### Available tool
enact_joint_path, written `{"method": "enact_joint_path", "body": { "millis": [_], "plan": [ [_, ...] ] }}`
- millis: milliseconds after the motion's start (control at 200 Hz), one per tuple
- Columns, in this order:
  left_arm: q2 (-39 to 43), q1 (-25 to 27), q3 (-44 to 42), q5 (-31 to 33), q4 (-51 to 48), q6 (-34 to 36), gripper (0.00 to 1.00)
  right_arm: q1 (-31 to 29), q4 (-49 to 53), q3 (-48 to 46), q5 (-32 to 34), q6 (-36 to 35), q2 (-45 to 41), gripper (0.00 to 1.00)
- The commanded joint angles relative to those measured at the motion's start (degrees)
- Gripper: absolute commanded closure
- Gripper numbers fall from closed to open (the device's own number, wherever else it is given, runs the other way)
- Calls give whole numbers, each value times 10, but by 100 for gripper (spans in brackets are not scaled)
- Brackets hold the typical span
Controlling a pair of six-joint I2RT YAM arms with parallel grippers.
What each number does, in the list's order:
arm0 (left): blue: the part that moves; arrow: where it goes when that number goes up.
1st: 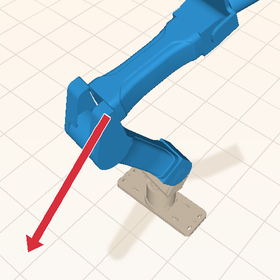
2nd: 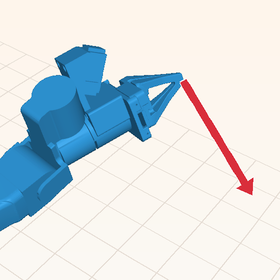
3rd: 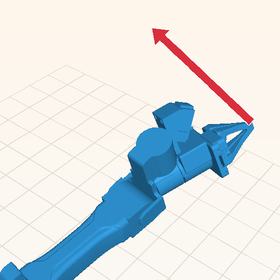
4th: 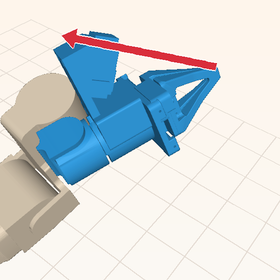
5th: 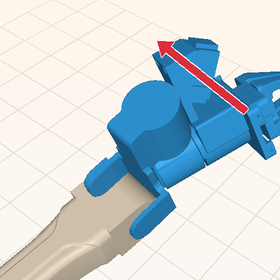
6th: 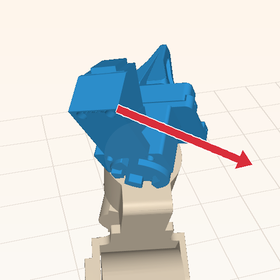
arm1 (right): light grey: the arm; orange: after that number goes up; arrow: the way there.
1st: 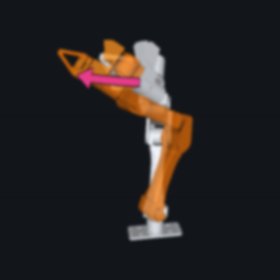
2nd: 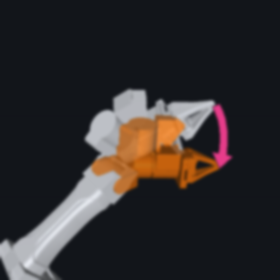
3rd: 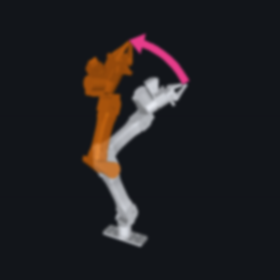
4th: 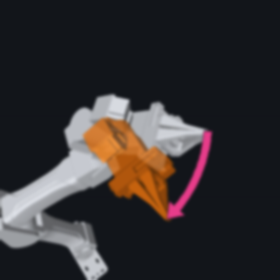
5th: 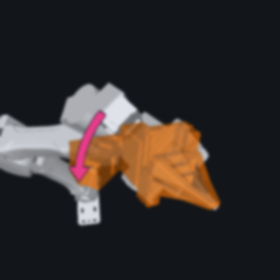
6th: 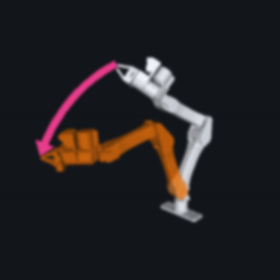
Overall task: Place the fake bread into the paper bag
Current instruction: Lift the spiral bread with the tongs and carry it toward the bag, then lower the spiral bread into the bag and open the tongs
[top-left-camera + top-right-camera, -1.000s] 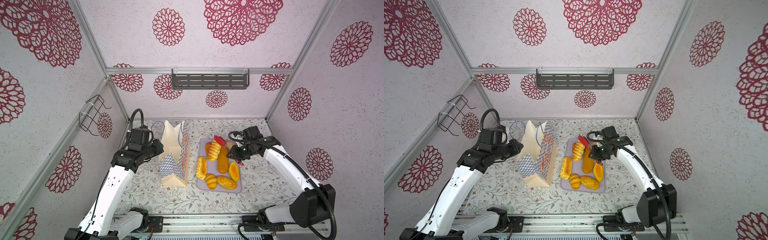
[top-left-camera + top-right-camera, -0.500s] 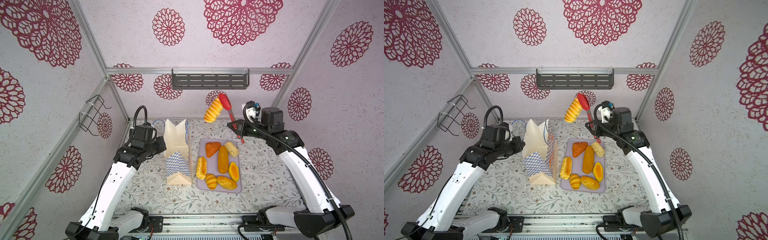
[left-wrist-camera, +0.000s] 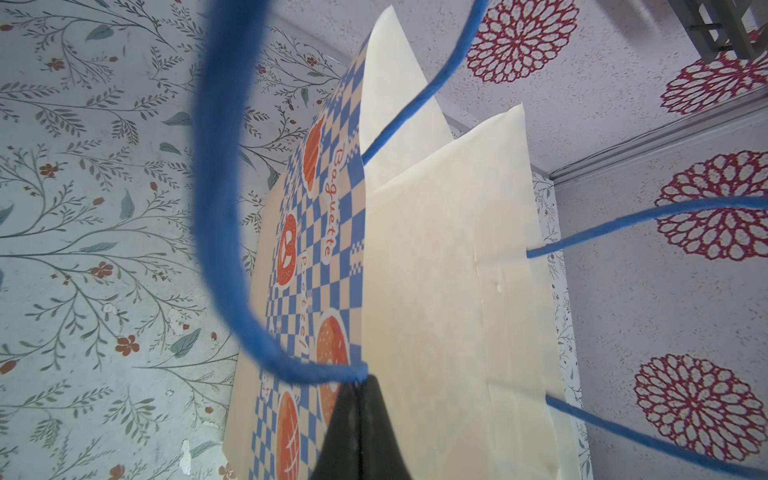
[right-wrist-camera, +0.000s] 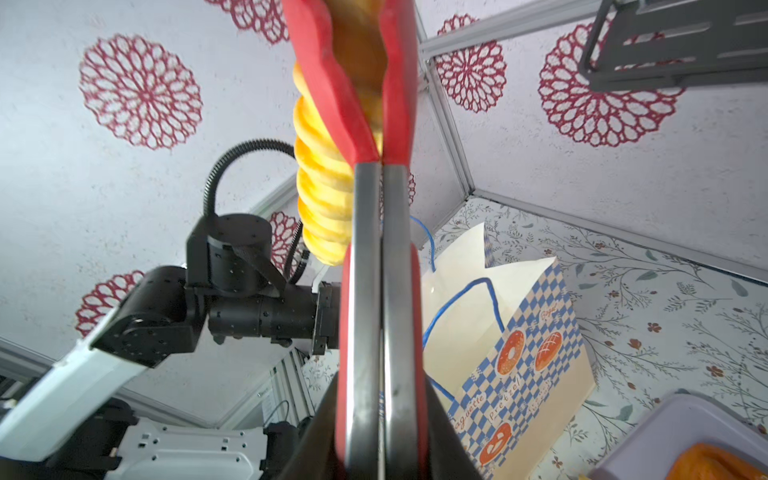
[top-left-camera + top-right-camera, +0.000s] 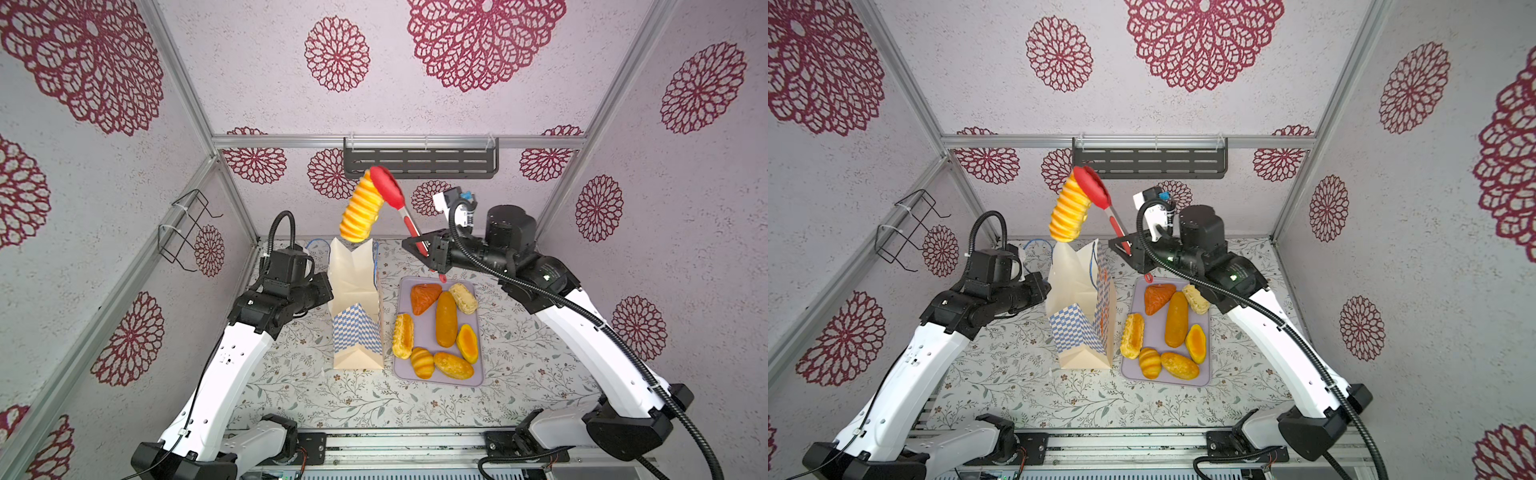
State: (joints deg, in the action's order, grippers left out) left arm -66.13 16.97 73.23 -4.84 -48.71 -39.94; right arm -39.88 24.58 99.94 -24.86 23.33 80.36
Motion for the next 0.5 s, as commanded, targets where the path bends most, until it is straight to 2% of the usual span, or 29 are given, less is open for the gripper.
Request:
{"method": "enact_joint_path", "body": {
  "millis": [0,495],
  "plan": [
    [5,5,7,10,19,-6,100,-22,26,31,67,-54,16,88],
    [4,5,22,19,13,3,100,-78,155,12,173,-137,45,90]
  ]
}}
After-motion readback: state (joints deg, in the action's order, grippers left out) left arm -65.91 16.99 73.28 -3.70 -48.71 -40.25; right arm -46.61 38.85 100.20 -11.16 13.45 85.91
